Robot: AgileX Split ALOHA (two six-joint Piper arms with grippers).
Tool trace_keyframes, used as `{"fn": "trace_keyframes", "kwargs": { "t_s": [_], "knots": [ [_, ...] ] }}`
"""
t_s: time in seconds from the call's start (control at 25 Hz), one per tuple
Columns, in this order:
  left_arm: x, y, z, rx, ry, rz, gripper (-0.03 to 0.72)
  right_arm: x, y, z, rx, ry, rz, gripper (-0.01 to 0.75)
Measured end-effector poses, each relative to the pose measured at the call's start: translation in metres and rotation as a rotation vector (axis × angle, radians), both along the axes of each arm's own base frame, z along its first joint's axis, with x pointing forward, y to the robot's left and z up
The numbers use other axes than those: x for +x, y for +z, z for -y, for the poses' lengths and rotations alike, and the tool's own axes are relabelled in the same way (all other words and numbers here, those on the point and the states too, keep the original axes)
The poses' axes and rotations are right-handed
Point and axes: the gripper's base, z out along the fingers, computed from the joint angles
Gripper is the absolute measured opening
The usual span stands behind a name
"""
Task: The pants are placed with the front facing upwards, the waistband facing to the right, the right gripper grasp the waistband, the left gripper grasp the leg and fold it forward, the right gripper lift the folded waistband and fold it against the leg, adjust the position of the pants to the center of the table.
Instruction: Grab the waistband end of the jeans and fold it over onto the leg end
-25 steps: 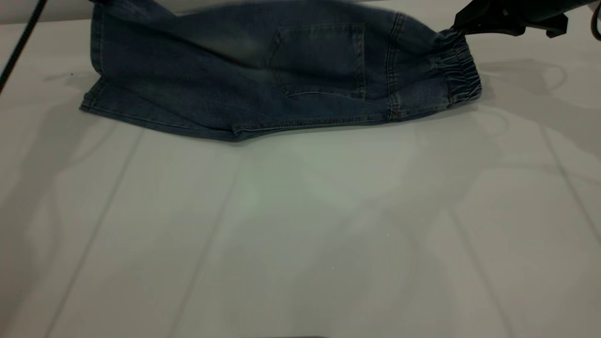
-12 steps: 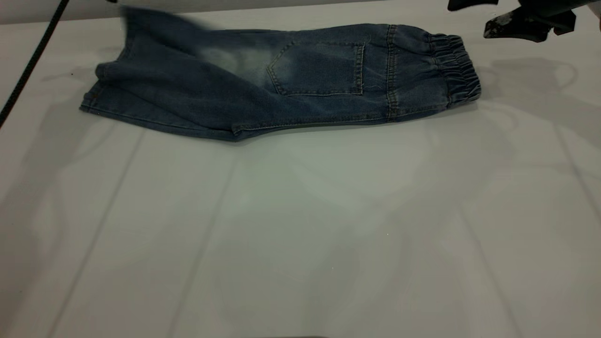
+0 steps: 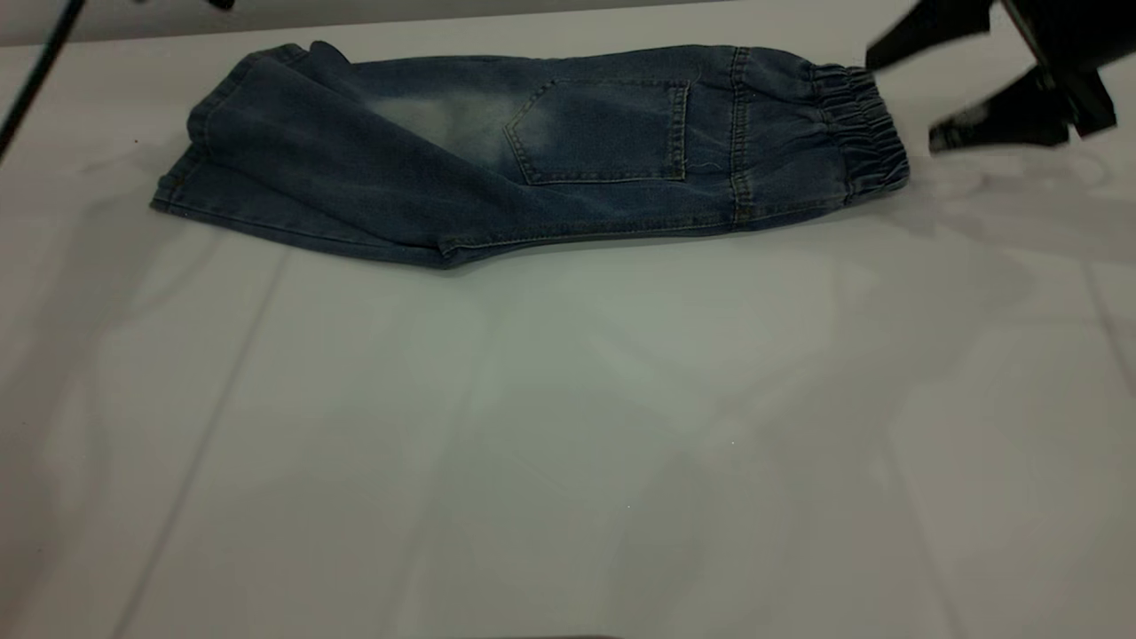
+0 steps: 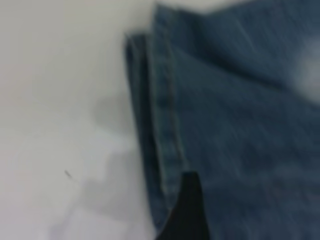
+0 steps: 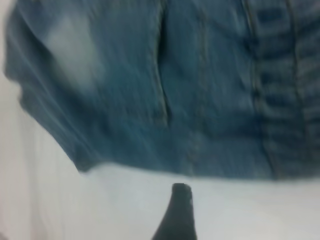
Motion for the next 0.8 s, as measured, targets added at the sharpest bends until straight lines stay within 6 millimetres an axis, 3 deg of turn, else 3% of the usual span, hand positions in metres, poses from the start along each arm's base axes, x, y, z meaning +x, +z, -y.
{"fn": "trace_keyframes", "kwargs": {
  "t_s": [0.36,0.8],
  "knots": [
    [-0.006,-0.003,0.017,-0.003,-0.052,-0.063,0.572,-0.001,-0.047,-0.002,0.058,-0.062,-0.084,0.586],
    [-0.011,-0.003,0.067,0.001,-0.158,-0.056,0.571,0.009,-0.06,-0.007,0.13,-0.154,0.013,0.57]
  ]
}}
